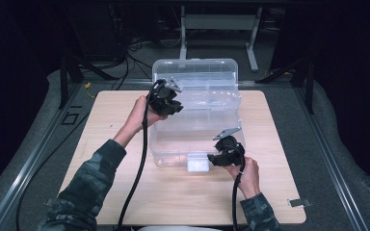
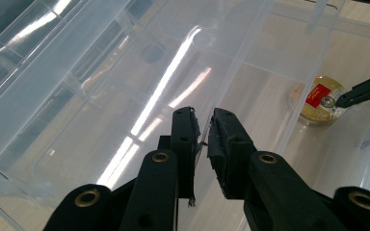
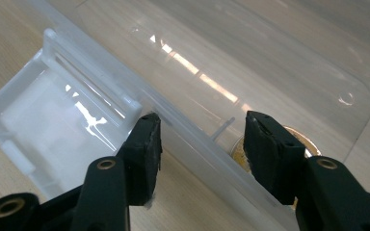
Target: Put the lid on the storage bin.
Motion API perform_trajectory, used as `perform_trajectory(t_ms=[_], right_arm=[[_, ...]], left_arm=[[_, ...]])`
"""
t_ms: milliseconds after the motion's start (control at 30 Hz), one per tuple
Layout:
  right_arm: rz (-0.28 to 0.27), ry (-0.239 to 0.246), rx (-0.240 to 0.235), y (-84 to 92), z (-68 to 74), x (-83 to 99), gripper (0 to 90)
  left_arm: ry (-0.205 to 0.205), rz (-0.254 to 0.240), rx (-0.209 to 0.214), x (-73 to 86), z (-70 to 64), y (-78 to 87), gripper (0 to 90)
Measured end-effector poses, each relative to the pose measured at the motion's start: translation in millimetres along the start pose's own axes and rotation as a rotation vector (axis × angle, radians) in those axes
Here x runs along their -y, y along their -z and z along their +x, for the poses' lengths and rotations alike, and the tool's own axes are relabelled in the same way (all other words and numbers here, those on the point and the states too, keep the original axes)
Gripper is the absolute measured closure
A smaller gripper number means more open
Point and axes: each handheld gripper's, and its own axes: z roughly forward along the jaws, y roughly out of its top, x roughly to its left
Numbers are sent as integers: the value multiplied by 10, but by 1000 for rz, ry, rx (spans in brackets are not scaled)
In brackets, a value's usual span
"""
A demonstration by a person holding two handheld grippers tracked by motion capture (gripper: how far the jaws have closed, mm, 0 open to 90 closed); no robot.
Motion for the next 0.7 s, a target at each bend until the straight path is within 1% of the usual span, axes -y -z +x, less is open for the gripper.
perform_trajectory(t_ms=[100, 133, 167, 200, 233, 567, 600, 700], right_arm=[[11, -1, -3, 9, -1, -1, 480], [-3, -3, 3, 0, 2, 3, 480], [-3, -3, 3, 0, 3, 3, 480], [11, -2, -3, 9, -1, -2, 480], [-2, -4, 1, 0, 1, 1, 480], [-2, -5, -2, 0, 1, 2, 479], [12, -2, -5, 10, -1, -1, 479], [12, -2, -5, 10, -2, 0, 479]], left_arm=[[0, -10, -2, 23, -26, 7, 798], [-4, -9, -2, 31, -36, 14, 798], [-7, -8, -3, 37, -45, 21, 800], [-9, -8, -4, 44, -52, 29, 799], [-13, -9, -4, 53, -57, 35, 800], [-13, -23, -9, 123, -143, 64, 802], [-11, -26, -6, 130, -150, 66, 801], [-12, -27, -6, 145, -178, 70, 801]])
